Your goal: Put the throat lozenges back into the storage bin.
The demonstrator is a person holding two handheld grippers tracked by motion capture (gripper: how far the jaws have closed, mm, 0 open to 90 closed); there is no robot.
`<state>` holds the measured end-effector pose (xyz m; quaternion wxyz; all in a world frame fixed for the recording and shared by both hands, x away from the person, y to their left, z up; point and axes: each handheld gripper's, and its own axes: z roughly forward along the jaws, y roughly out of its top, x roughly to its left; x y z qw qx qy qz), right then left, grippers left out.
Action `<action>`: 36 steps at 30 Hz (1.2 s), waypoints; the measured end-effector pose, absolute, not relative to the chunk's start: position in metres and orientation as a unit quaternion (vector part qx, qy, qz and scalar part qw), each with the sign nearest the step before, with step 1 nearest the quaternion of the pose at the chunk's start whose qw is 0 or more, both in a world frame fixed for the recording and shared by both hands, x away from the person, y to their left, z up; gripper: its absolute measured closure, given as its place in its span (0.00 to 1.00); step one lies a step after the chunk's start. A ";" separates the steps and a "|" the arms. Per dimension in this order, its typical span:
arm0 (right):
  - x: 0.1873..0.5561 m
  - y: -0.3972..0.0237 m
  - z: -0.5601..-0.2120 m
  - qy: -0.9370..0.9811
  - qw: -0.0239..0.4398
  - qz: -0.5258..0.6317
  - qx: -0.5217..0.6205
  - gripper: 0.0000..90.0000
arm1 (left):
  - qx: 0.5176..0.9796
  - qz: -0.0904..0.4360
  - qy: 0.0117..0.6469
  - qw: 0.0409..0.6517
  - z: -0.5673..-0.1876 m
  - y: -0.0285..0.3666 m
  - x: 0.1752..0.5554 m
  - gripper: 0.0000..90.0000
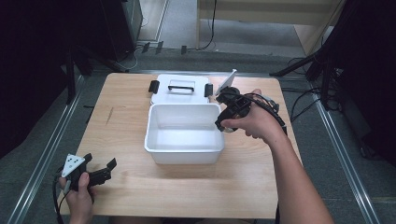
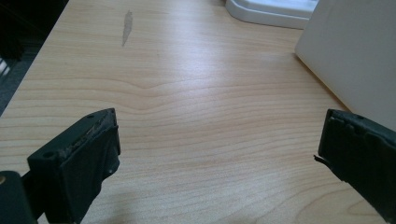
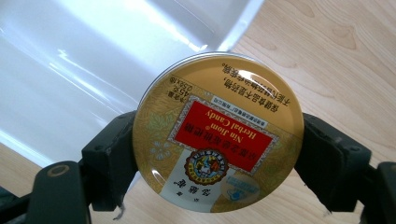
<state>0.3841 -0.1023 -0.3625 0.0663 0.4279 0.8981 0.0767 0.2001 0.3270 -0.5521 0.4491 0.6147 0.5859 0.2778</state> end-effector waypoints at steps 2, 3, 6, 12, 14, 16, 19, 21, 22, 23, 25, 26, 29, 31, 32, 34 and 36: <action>0.384 -0.099 -0.362 0.901 0.067 0.076 0.422 0.23 | 0.615 0.278 0.586 0.449 -0.552 0.327 0.200 0.00; 0.384 -0.096 -0.362 0.900 0.066 0.078 0.423 0.23 | 0.615 0.277 0.586 0.449 -0.552 0.327 0.200 0.00; 0.384 -0.090 -0.363 0.904 0.065 0.078 0.416 0.23 | 0.614 0.277 0.586 0.449 -0.552 0.327 0.200 0.00; 0.383 -0.077 -0.364 0.911 0.066 0.079 0.400 0.23 | 0.614 0.278 0.586 0.449 -0.552 0.327 0.200 0.00; 0.382 -0.073 -0.364 0.915 0.067 0.081 0.390 0.23 | 0.614 0.278 0.586 0.449 -0.552 0.327 0.200 0.00; 0.380 -0.068 -0.364 0.920 0.072 0.082 0.376 0.23 | 0.614 0.278 0.586 0.449 -0.552 0.327 0.200 0.00; 0.376 -0.062 -0.366 0.934 0.088 0.092 0.334 0.23 | 0.615 0.277 0.586 0.449 -0.552 0.327 0.200 0.00; 0.375 -0.061 -0.366 0.939 0.090 0.097 0.319 0.23 | 0.614 0.277 0.586 0.450 -0.552 0.327 0.200 0.00; 0.374 -0.059 -0.368 0.946 0.091 0.105 0.292 0.23 | 0.614 0.277 0.586 0.450 -0.552 0.327 0.200 0.00; 0.373 -0.057 -0.368 0.949 0.087 0.106 0.283 0.23 | 0.614 0.277 0.586 0.450 -0.552 0.327 0.200 0.00; 0.372 -0.056 -0.372 0.957 0.090 0.109 0.252 0.23 | 0.614 0.277 0.587 0.450 -0.552 0.327 0.200 0.00; 0.371 -0.055 -0.374 0.961 0.091 0.108 0.237 0.23 | 0.614 0.277 0.586 0.449 -0.552 0.327 0.200 0.00; 0.370 -0.053 -0.382 0.969 0.091 0.101 0.204 0.23 | 0.614 0.277 0.586 0.450 -0.552 0.327 0.200 0.00; 0.370 -0.053 -0.387 0.973 0.096 0.094 0.187 0.23 | 0.614 0.277 0.586 0.450 -0.552 0.327 0.200 0.00; 0.370 -0.053 -0.389 0.974 0.098 0.090 0.182 0.23 | 0.614 0.277 0.586 0.450 -0.552 0.327 0.200 0.00; 0.371 -0.053 -0.393 0.976 0.103 0.082 0.172 0.23 | 0.614 0.277 0.586 0.451 -0.552 0.327 0.200 0.00; 0.371 -0.053 -0.394 0.977 0.104 0.079 0.170 0.23 | 0.614 0.277 0.586 0.451 -0.552 0.327 0.200 0.00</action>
